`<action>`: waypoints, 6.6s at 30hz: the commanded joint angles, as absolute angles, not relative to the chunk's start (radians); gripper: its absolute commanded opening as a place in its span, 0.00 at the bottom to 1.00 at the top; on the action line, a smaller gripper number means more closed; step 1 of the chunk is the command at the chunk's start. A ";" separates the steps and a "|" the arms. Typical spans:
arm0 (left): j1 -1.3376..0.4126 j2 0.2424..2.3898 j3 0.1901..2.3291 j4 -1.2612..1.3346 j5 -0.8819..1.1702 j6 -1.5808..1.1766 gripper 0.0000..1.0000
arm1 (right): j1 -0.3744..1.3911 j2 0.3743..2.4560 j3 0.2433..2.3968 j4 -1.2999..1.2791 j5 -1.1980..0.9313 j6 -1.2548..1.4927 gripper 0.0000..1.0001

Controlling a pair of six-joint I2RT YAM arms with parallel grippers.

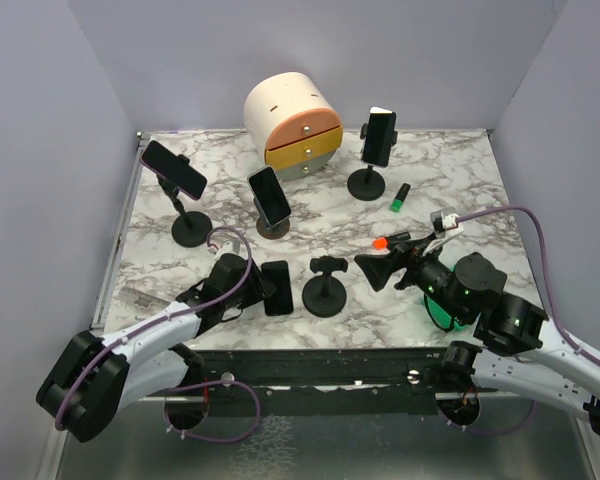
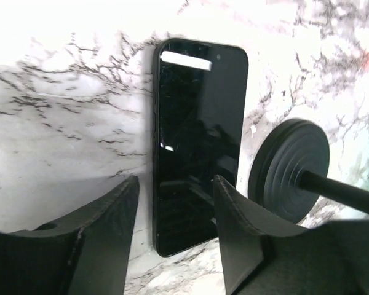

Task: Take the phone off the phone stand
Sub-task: Place the phone at the center of the board, then pick up the phone stand at the center of the board, then place the phone stand at the center of the board, then adjust the phone at the center of the board.

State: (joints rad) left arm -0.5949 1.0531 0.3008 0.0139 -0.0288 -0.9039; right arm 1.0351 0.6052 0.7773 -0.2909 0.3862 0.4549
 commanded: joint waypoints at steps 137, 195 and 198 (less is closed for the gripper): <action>-0.578 0.427 0.586 0.029 -0.393 -0.279 0.61 | 0.006 1.407 1.214 -0.241 0.477 0.701 0.00; -0.577 0.567 0.598 0.021 -0.261 -0.285 0.82 | 0.880 1.631 0.763 0.269 -0.159 0.836 0.66; -0.577 0.568 0.597 0.021 -0.259 -0.287 0.82 | 0.885 1.692 0.809 0.253 -0.132 0.849 0.66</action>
State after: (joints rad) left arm -0.5819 0.5663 0.5926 0.0170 -0.2756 -0.2840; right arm 0.8749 1.6306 0.7418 0.1864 -0.1352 0.7822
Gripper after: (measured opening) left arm 0.822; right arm 0.663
